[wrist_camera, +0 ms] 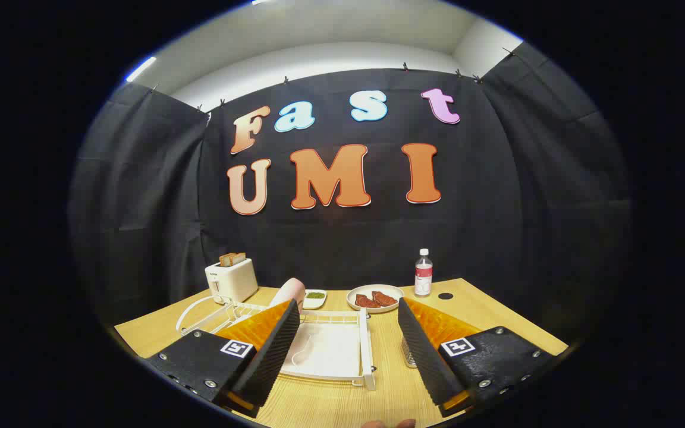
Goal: Take the plate from the dish rack, then take the spoon from the basket and place it into the plate.
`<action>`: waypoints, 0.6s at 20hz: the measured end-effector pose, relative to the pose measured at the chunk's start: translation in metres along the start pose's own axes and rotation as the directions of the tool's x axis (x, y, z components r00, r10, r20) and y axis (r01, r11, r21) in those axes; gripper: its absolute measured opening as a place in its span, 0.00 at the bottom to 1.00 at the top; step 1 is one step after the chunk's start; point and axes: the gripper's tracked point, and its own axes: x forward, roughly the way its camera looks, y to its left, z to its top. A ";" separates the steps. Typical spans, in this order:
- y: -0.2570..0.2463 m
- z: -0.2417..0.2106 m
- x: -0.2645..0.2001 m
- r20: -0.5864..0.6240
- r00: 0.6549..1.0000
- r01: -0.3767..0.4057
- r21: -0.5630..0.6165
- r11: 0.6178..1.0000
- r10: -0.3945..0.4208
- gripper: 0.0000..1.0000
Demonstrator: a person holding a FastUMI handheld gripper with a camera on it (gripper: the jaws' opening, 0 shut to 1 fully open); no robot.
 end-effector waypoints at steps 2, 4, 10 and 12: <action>0.000 -0.002 0.001 -0.007 1.000 0.005 0.007 1.000 -0.005 0.99; 0.000 -0.004 0.002 -0.010 1.000 0.008 0.005 1.000 -0.007 0.99; 0.002 -0.007 0.004 -0.029 1.000 0.003 0.013 1.000 -0.003 0.99; 0.003 -0.006 0.004 -0.031 1.000 0.003 0.008 1.000 -0.003 0.99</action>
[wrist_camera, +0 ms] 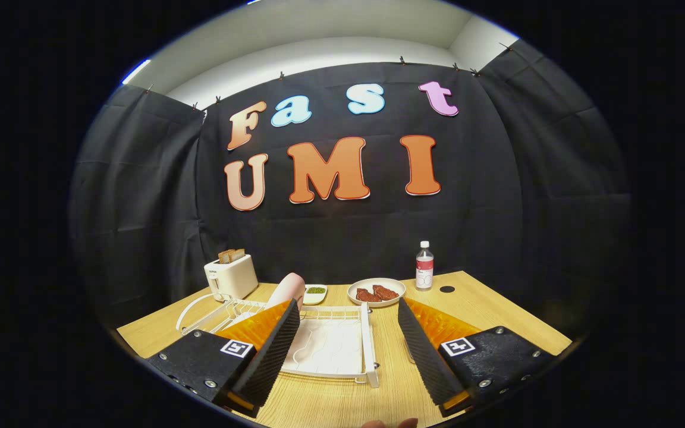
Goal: Take the plate from the dish rack, then take the spoon from the basket and place it into the plate.
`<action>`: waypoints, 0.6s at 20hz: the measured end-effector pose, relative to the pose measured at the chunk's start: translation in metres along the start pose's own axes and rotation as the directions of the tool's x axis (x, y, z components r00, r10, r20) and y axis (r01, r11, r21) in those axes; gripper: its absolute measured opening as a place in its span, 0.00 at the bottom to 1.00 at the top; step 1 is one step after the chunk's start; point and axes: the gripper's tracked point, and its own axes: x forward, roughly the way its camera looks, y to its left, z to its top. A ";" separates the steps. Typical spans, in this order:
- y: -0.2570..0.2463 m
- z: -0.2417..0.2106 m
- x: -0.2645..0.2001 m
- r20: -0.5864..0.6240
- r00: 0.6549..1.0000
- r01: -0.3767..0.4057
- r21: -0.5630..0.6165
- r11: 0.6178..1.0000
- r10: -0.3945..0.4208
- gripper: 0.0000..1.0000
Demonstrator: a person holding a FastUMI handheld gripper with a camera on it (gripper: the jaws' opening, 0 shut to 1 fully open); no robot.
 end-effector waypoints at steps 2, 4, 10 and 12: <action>0.003 0.002 0.002 -0.003 1.000 -0.001 -0.007 1.000 0.001 0.99; 0.010 0.008 0.007 -0.010 1.000 -0.010 -0.013 1.000 0.010 0.99; 0.050 0.025 0.038 -0.058 0.997 -0.061 -0.060 0.996 0.058 0.99; 0.072 0.017 0.051 -0.134 0.986 -0.103 -0.045 0.994 0.097 0.99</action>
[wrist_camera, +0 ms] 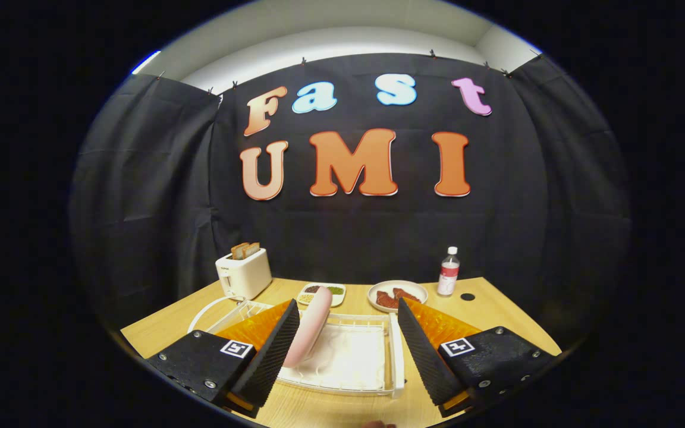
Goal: Take the plate from the dish rack, then take the spoon from the basket and place it into the plate.
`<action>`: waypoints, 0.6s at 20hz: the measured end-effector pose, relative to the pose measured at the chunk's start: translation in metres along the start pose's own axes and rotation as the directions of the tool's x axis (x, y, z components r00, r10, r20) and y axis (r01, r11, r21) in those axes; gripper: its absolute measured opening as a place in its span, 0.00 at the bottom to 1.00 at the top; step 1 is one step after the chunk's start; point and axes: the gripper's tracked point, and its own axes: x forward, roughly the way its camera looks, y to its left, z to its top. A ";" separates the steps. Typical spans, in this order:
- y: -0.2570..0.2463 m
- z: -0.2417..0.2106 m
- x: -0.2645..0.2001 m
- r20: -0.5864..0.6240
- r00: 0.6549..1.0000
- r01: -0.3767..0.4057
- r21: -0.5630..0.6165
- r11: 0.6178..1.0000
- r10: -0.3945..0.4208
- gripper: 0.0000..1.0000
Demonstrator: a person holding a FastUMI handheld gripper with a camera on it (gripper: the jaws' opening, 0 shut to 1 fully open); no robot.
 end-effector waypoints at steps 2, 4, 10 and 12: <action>0.017 -0.003 0.019 -0.065 0.997 -0.028 -0.003 1.000 0.028 0.99; 0.027 -0.008 0.041 -0.115 0.993 -0.028 -0.016 0.999 0.026 0.99; 0.033 -0.052 0.105 -0.305 0.951 0.043 -0.021 0.999 -0.047 0.99; 0.033 -0.064 0.121 -0.350 0.935 0.061 0.013 0.998 -0.053 0.99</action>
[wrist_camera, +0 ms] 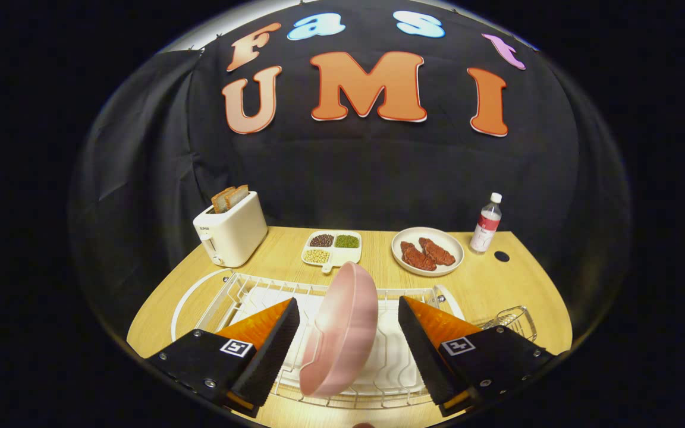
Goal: Take the plate from the dish rack, then take the spoon from the basket and place it into the plate.
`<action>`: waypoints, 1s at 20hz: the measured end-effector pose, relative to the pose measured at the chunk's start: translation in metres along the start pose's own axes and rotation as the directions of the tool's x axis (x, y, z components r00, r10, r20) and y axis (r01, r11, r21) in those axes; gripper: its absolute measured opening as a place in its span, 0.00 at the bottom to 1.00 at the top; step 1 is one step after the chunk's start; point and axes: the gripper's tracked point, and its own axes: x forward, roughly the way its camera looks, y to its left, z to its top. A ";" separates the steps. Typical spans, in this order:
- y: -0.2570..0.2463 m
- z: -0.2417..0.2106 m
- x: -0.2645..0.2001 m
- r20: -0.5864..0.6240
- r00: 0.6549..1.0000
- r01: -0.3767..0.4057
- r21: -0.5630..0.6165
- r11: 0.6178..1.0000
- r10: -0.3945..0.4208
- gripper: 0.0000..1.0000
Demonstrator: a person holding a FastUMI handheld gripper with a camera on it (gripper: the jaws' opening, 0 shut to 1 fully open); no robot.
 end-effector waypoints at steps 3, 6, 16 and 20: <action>-0.004 -0.007 0.016 -0.047 0.999 0.023 0.048 0.999 -0.021 0.92; -0.005 -0.007 0.024 -0.066 0.997 0.044 0.065 0.997 -0.039 0.67; -0.020 0.022 0.015 -0.018 0.976 0.217 -0.023 0.976 -0.217 0.23; -0.015 0.025 0.014 -0.011 0.974 0.225 -0.058 0.973 -0.226 0.23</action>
